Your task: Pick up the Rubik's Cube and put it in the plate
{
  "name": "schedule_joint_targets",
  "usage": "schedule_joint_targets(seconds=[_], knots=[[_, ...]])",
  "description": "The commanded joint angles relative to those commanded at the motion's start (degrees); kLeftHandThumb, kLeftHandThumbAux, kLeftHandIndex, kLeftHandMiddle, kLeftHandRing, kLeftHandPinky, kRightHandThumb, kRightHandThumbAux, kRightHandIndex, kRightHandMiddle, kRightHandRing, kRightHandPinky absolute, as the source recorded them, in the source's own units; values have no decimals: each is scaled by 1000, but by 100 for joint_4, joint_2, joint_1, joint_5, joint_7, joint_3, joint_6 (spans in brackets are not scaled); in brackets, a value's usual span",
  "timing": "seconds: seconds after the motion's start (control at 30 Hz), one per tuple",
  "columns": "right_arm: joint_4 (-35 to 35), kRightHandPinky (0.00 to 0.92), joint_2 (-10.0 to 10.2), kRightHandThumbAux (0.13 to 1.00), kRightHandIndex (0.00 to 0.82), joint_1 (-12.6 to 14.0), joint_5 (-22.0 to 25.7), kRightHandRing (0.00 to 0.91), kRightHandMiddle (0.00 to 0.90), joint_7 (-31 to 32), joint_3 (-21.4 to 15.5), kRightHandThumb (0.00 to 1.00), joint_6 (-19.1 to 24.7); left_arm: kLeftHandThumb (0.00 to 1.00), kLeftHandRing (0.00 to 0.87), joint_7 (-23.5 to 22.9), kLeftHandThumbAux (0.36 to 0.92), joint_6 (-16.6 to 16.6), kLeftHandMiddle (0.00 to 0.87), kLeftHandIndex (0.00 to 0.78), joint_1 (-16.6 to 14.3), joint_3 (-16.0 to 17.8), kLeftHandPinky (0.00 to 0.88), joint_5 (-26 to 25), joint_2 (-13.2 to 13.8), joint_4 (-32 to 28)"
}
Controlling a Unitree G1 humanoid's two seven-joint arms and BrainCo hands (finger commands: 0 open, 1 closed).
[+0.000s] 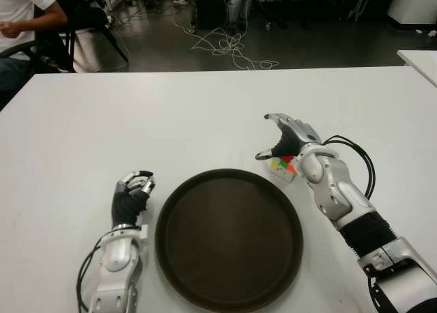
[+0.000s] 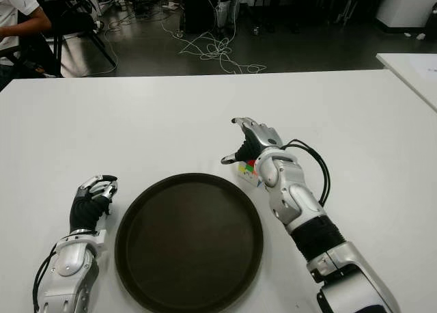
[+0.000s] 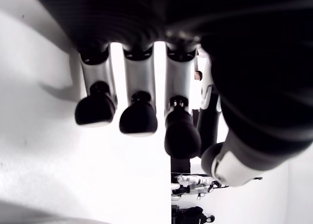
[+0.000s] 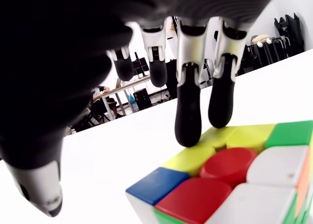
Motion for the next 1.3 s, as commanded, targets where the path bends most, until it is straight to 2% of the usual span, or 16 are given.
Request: schedule_joint_targets(seconds=[0.4,0.97,1.1,1.3], knots=[[9,10,-4,697,0,-3,17,0,0,-41,-9,0,-68,710,820,-18,705,-15,805,444,-13,-11,810,30,38,36],[29,8,-5,754,0,-35,43,0,0,-36,-35,0,-83,710,820,-71,705,-96,806,444,-70,19,810,-52,14,126],[-308,7,-29,751,0,34,45,0,0,53,-85,0,5,710,821,-71,705,-115,809,444,-84,19,815,-58,14,139],[-1356,13,-129,755,0,309,-46,0,0,370,-189,0,344,709,822,-66,705,-110,810,444,-108,4,815,-17,39,158]])
